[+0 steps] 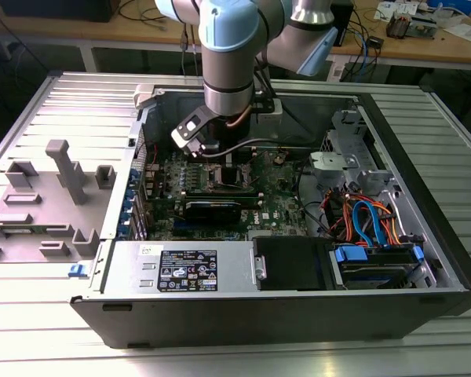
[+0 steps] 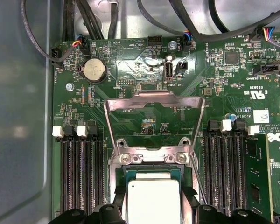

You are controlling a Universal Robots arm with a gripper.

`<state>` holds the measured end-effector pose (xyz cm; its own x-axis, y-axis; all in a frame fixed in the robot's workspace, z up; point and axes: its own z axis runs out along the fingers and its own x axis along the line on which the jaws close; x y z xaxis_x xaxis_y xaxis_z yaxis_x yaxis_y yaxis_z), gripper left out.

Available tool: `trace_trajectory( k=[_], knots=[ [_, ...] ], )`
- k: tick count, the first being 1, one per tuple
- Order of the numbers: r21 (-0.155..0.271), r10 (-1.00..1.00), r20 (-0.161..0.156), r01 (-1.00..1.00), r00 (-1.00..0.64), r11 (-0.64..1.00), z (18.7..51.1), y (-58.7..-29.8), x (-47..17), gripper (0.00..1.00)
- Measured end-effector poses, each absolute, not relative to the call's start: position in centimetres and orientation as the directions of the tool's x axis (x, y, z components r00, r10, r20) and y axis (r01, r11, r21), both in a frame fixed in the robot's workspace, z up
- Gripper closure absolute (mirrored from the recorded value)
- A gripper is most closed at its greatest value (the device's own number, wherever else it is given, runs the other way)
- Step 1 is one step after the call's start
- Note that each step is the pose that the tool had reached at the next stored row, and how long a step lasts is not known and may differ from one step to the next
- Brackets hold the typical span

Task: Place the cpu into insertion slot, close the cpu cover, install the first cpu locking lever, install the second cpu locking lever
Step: 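Place the cpu into insertion slot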

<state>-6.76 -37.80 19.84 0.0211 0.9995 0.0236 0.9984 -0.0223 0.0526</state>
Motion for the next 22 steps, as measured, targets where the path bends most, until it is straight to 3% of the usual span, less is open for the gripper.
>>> trace_trajectory(
  k=[14, 16, 17, 22],
  knots=[
    [0.053, 0.999, 0.024, 0.998, 0.024, -0.025, 19.42, -37.81, -6.71, 0.45],
    [0.053, 0.999, 0.024, 0.998, 0.024, -0.025, 19.38, -37.79, -6.70, 0.45],
    [0.053, 0.999, 0.024, 0.998, 0.024, -0.025, 19.38, -37.79, -6.70, 0.39],
    [0.053, 0.999, 0.024, 0.998, 0.024, -0.025, 19.42, -37.79, -6.70, 0.39]
  ],
)
